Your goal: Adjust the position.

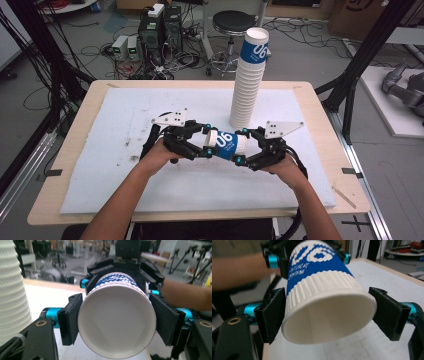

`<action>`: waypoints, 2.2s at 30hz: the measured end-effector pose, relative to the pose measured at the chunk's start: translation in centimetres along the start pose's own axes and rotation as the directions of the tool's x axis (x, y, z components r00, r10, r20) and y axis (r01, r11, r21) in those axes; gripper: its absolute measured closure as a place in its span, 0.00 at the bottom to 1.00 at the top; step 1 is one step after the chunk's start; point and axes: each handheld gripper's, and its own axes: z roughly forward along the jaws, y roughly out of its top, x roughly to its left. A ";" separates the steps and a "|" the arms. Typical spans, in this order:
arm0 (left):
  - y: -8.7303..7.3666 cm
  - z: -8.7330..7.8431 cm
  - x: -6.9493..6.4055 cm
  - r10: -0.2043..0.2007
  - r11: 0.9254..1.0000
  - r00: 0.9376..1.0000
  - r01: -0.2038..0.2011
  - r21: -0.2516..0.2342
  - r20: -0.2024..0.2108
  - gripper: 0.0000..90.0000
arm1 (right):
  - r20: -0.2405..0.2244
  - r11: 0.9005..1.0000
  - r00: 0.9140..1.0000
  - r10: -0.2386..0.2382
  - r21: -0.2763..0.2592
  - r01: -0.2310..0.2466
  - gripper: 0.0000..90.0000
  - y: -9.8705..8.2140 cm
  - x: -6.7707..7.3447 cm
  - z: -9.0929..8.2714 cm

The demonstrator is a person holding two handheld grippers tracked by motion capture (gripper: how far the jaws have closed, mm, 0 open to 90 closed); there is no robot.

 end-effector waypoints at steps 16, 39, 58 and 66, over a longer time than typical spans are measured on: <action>-0.7 0.1 -0.9 0.074 0.987 0.997 -0.069 0.142 -0.031 0.31 | -0.012 0.985 0.993 -0.114 0.130 0.115 0.27 0.1 0.4 0.7; -1.9 0.2 -1.4 0.056 0.988 0.997 -0.049 0.148 -0.048 0.25 | -0.063 0.994 0.996 -0.060 0.083 0.065 0.26 0.4 0.5 0.9; -2.3 0.7 -1.5 0.044 0.985 0.994 -0.025 0.172 -0.105 0.25 | -0.033 1.000 0.999 -0.004 0.017 0.005 0.25 0.7 0.4 0.8; -2.4 1.4 -2.0 0.126 0.961 0.990 -0.107 0.257 -0.058 0.32 | -0.044 0.995 0.999 -0.020 0.096 0.024 0.25 1.0 0.6 1.5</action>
